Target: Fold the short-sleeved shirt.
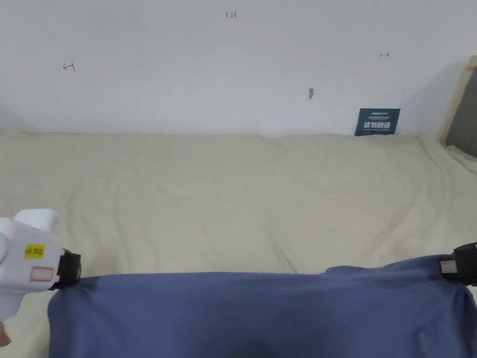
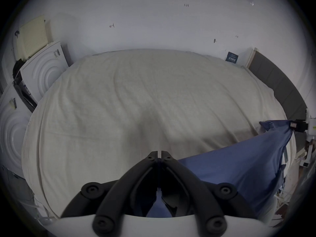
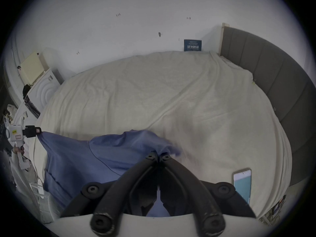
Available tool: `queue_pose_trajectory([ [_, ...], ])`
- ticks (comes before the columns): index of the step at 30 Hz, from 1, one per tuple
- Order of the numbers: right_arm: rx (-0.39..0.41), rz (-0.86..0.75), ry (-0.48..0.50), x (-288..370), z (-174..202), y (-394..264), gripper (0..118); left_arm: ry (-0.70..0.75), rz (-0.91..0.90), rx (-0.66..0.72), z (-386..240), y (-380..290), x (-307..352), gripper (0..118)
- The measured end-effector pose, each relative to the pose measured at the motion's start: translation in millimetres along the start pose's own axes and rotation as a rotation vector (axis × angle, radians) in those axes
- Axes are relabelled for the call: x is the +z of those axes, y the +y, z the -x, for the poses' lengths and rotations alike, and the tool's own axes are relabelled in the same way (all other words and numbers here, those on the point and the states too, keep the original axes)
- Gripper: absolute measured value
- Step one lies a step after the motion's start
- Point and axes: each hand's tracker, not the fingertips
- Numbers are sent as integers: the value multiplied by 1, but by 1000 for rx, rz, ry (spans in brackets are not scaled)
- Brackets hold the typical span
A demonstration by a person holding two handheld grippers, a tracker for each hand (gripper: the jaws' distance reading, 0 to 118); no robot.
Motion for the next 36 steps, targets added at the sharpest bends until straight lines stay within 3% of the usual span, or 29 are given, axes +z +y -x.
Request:
queue_pose_trajectory([
  [10,-10,12,51,100,-12,-133,0,21,-36,14,-3,-144,101,3],
  [14,-6,108,31,100,-15,-194,0,7,61,23,-3,-197,97,3],
  [21,-115,179,28,68,-18,-241,3,5,87,65,2,-225,73,5],
  [22,-108,173,51,68,-17,-242,15,7,86,55,0,-225,74,16],
  [23,-100,166,59,70,-15,-241,34,9,81,51,-1,-224,76,37],
  [25,-77,156,28,76,-8,-239,85,55,44,15,-4,-222,81,101],
  [26,-54,146,2,78,-5,-239,92,57,43,20,-7,-221,84,115],
  [28,-29,66,-41,90,1,-232,91,26,1,52,-9,-217,97,117],
  [31,-54,-51,108,109,13,-223,91,54,-50,118,-23,-211,111,117],
  [34,-72,-70,137,112,32,-212,90,28,-61,68,-33,-212,111,116],
  [35,-67,-66,149,111,39,-210,86,29,-52,52,-36,-213,111,111],
  [36,-52,-69,165,108,46,-209,81,3,-49,38,-36,-214,111,97],
])
